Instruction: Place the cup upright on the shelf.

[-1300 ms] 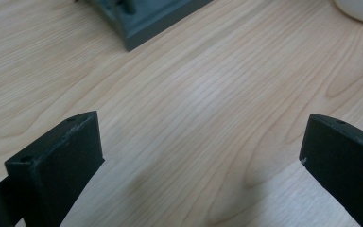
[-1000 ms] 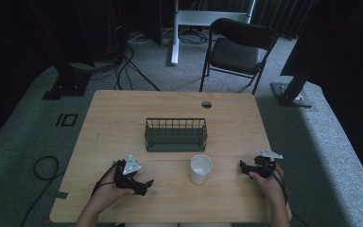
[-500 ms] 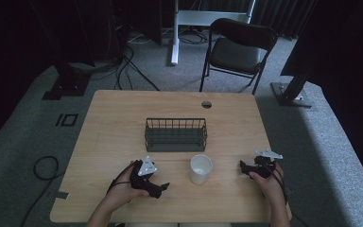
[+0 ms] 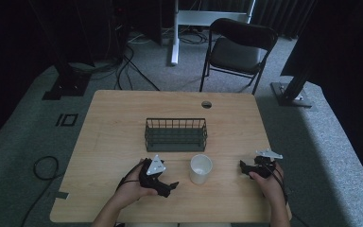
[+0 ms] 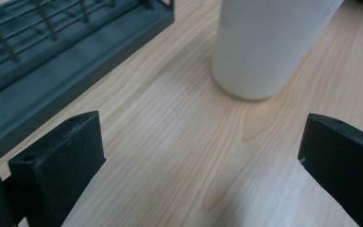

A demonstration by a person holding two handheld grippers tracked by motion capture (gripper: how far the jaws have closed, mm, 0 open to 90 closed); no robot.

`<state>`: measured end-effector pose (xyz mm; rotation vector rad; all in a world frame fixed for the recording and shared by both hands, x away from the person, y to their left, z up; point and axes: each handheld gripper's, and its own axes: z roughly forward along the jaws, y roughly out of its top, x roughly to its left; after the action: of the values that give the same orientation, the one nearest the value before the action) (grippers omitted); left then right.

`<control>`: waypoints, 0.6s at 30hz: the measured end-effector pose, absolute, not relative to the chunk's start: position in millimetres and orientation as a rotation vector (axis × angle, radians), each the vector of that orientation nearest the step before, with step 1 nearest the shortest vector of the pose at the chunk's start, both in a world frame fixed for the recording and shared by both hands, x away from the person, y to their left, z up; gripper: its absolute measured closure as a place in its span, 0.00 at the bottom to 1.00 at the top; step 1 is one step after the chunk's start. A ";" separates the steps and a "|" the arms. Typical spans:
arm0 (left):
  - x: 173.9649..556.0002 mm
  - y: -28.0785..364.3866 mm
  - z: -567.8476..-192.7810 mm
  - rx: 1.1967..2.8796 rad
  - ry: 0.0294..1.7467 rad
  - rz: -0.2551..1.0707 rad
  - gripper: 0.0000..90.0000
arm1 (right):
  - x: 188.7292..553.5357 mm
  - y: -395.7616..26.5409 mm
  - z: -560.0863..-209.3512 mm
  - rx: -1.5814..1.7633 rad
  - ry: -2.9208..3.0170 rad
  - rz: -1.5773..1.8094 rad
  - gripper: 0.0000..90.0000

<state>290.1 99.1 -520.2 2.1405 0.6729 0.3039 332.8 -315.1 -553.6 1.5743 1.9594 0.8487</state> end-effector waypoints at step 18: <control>295.6 65.2 -522.9 2.103 0.595 0.263 0.01 | 331.8 -314.8 -553.6 1.571 1.964 0.850 0.12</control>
<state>295.6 65.2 -522.9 2.1028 0.5950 0.2634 331.8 -314.8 -553.6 1.5708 1.9639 0.8503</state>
